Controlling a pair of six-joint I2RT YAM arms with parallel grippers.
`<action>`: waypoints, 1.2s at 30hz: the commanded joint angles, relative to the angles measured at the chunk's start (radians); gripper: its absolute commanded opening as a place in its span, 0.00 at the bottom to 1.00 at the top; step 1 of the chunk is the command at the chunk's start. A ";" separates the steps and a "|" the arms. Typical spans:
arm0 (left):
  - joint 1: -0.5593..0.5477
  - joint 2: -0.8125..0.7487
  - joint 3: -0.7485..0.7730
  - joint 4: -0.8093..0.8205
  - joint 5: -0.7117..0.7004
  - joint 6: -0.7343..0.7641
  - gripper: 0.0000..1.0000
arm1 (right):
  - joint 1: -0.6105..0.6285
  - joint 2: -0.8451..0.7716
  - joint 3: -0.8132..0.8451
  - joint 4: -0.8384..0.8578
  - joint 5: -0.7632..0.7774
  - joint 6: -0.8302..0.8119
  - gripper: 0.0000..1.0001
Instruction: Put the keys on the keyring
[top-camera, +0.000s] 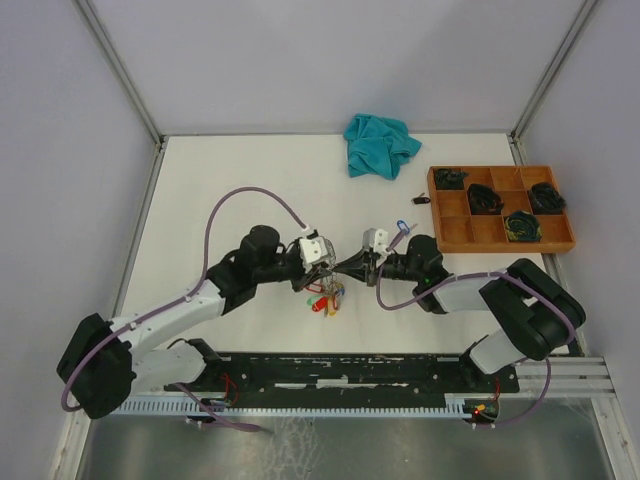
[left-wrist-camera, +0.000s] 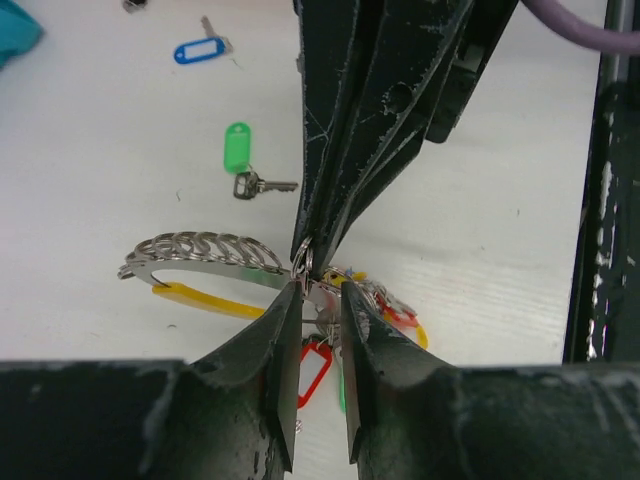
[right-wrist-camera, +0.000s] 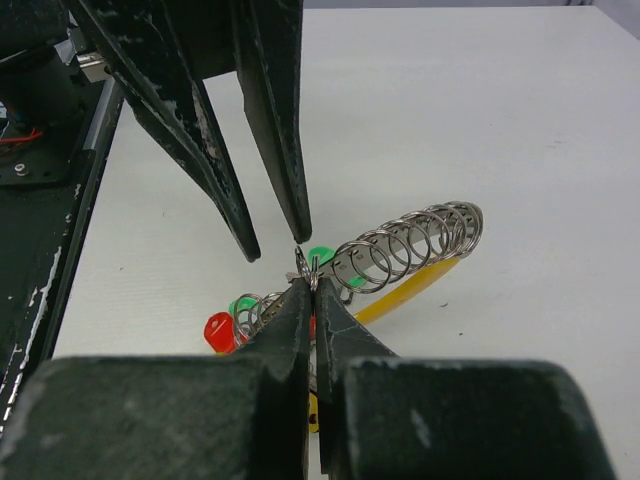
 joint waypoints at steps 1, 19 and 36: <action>0.026 -0.076 -0.176 0.503 -0.033 -0.302 0.31 | -0.016 0.024 0.002 0.180 -0.042 0.099 0.01; 0.078 0.120 -0.447 1.263 -0.038 -0.453 0.34 | -0.025 0.009 0.008 0.189 -0.045 0.175 0.01; 0.090 0.257 -0.433 1.332 0.084 -0.446 0.32 | -0.025 -0.020 0.007 0.188 -0.065 0.179 0.01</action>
